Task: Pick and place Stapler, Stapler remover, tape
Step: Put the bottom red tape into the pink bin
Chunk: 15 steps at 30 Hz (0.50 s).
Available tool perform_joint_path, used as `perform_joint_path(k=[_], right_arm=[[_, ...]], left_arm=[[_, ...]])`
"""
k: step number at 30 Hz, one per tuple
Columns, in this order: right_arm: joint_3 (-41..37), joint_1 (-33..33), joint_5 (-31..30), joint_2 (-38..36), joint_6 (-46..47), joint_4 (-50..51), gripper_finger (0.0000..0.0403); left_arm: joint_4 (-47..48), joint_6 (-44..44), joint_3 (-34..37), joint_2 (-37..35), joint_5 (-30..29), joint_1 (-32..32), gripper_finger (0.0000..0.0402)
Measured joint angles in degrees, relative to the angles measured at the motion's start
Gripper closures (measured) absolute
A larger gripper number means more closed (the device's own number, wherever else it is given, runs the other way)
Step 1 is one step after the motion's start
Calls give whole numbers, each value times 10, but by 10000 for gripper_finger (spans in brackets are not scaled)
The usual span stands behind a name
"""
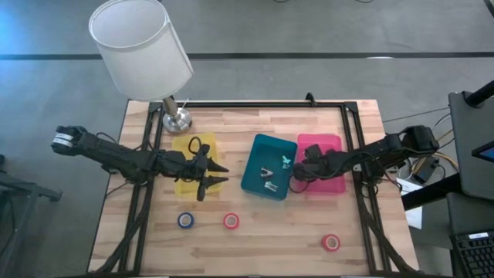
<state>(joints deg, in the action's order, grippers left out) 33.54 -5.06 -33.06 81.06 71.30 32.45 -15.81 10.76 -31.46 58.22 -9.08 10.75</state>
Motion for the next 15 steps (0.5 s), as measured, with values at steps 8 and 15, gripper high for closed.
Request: perform_joint_path(k=[8,15], right_arm=[[21,-1,-14,0,-53,2,260],[90,-27,-16,-1,-107,3,251]], left_arm=[[0,0,0,0,0,0,261],[0,0,0,0,0,0,261]])
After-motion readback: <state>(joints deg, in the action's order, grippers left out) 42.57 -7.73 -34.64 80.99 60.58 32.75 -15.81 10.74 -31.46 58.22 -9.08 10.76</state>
